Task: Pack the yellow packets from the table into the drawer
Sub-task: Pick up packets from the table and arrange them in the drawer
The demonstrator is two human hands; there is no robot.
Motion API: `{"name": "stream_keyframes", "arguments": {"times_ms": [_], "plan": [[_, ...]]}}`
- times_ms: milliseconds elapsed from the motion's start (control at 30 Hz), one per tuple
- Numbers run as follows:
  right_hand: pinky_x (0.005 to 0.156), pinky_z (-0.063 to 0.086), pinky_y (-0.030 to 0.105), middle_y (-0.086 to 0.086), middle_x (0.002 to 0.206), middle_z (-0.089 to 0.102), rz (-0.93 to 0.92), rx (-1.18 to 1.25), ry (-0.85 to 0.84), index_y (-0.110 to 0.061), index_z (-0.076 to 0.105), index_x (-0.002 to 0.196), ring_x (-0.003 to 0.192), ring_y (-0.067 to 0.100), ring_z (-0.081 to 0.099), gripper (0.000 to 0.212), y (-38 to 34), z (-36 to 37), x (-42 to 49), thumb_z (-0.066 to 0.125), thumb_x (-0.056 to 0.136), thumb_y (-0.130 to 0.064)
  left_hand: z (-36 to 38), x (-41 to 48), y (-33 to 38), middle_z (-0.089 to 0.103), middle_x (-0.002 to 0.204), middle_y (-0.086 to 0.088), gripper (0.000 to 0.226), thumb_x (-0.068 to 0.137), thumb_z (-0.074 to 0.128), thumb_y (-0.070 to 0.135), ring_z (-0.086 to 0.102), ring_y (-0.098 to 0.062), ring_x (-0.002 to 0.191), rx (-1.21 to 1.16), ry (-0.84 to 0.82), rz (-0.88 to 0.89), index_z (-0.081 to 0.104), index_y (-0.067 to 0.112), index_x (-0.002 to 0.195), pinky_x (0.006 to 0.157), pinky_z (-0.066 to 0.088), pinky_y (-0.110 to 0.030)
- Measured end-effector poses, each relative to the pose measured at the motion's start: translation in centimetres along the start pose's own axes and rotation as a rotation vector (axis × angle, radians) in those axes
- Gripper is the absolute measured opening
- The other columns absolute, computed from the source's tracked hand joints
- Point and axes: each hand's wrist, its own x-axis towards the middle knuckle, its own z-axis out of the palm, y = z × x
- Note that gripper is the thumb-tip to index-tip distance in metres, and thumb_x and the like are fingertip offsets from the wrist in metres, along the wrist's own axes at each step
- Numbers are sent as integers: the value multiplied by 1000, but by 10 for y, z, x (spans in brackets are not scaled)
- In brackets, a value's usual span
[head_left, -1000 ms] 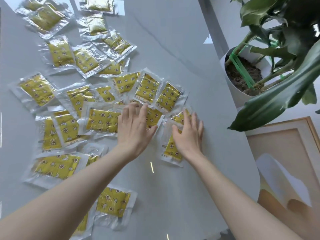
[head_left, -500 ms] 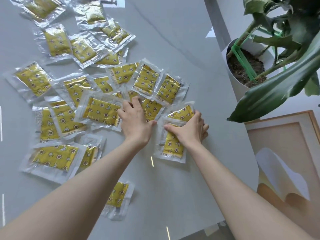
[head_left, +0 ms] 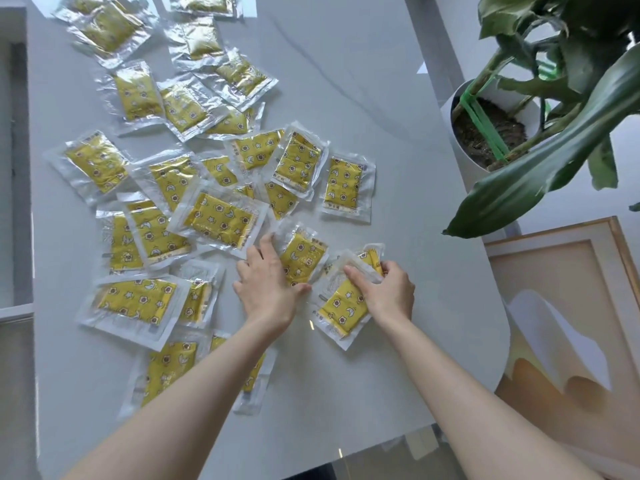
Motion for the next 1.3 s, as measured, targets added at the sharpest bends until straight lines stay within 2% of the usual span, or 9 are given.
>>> {"name": "stream_keyframes", "arguments": {"times_ms": [200,400,500,567,733,933,1133,1200,1300], "plan": [[74,49,26,-2,101,69,0,69,-34,-17,63,108,92,18,65,56,5,8,-8,77,69,-54,0,-6,-7,35,121,-8,74,64,81,45,36,-28,115,11,47,-64,40,16,118,95,38,-41],[65,44,22,-7,91,66,-78,92,-42,-18,63,103,82,13,62,43,3,1,-17,77,74,-47,-1,-6,-10,41,122,-8,64,69,76,51,40,-28,117,77,-20,-84,50,12,112,99,34,-41],[58,42,16,-8,89,66,-120,95,-55,-17,62,100,79,12,63,40,1,-6,-23,76,75,-45,-6,-6,-15,55,110,-9,41,80,70,40,52,-26,94,-101,-80,-79,49,12,101,79,43,-36],[59,43,16,-7,87,67,-145,100,-63,-17,62,98,80,12,65,38,0,-13,-30,77,75,-44,-15,-10,-17,61,100,-10,33,85,67,34,53,-24,82,-237,-113,-81,47,10,96,67,40,-32],[78,53,33,-2,95,71,-215,100,-95,-17,65,95,91,19,65,43,-14,-36,-58,78,71,-50,-56,-34,-23,64,97,-4,36,80,73,32,60,-22,87,-485,-85,-94,56,9,102,68,43,-29],[78,56,45,-1,87,71,-304,128,-173,-14,66,89,85,21,68,49,-49,-64,-113,75,68,-58,-129,-82,-44,65,101,-6,38,76,77,30,59,-21,89,-721,-56,-128,56,12,103,69,45,-26],[80,55,46,6,89,72,-406,158,-251,-10,68,91,88,25,68,73,-93,-75,-178,65,58,-76,-205,-130,-78,67,105,-8,38,75,77,30,64,-25,95,-779,-20,-146,56,14,103,63,46,-21],[77,55,47,10,86,72,-435,153,-271,-9,68,89,85,28,68,71,-109,-71,-205,66,60,-74,-231,-146,-96,67,105,-9,38,75,78,30,65,-22,90,-798,-2,-139,56,14,102,62,45,-18],[79,56,43,0,90,73,-479,138,-301,-12,70,97,86,19,69,61,-134,-56,-247,68,67,-66,-267,-170,-132,68,102,-10,37,74,79,30,62,-16,82,-800,18,-108,56,14,98,61,46,-13]]}}
